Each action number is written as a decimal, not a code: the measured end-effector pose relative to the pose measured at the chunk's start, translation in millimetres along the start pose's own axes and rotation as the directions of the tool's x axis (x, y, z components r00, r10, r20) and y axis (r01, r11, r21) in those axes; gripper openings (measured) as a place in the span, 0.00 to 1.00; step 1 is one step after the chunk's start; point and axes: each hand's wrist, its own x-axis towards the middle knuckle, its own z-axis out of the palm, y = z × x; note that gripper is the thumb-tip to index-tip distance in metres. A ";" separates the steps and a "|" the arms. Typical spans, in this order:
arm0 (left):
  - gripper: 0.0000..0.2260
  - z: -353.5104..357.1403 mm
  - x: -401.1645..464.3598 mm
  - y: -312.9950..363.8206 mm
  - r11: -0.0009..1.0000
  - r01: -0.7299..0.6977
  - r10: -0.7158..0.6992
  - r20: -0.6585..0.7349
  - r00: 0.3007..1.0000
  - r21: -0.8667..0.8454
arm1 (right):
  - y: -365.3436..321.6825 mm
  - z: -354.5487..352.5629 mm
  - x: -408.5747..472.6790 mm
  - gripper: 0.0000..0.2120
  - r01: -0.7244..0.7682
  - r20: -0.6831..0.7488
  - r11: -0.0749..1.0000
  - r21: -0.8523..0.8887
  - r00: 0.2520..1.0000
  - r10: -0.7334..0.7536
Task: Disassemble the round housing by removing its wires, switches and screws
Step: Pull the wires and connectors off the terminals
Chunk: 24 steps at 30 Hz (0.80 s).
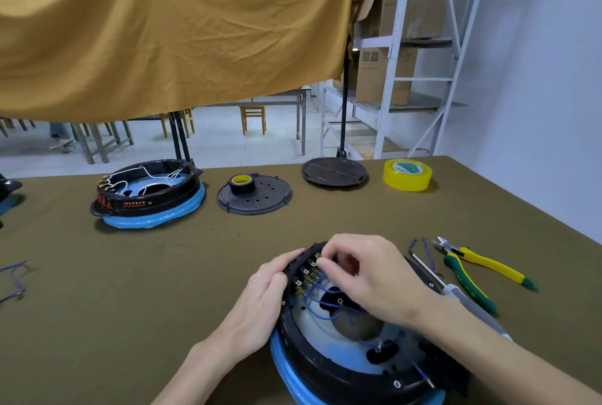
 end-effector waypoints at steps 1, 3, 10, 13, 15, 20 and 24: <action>0.25 1.0 2.2 3.7 1.000 -0.010 0.010 0.007 1.000 0.005 | 3.0 -5.8 2.3 0.09 -0.021 -0.029 0.999 0.041 0.999 0.023; 0.22 2.9 10.4 11.4 0.995 0.057 -0.058 -0.001 0.998 -0.086 | 4.2 -16.3 4.9 0.08 -0.012 -0.087 0.999 0.053 0.996 0.017; 0.19 18.9 17.9 34.6 0.864 0.256 -0.285 0.000 0.959 -0.433 | 8.3 -38.3 -0.1 0.11 0.091 -0.143 0.980 -0.176 0.983 -0.116; 0.20 17.3 11.7 32.6 0.886 0.233 -0.275 -0.051 0.960 -0.401 | 29.6 -43.2 -2.6 0.08 0.016 -0.131 0.997 -0.072 0.991 -0.026; 0.21 17.9 14.4 32.3 0.890 0.225 -0.262 -0.039 0.964 -0.397 | 47.1 -50.4 0.3 0.06 -0.047 -0.186 0.998 -0.050 0.982 0.037; 0.21 16.4 15.9 28.6 0.907 0.203 -0.233 -0.038 0.972 -0.370 | 105.5 -62.6 1.9 0.04 -0.201 -0.242 0.973 -0.115 0.956 0.169; 0.22 15.3 18.2 25.4 0.919 0.198 -0.225 -0.041 0.974 -0.341 | 146.7 -53.7 -6.7 0.05 -0.387 -0.127 0.904 -0.180 0.921 0.369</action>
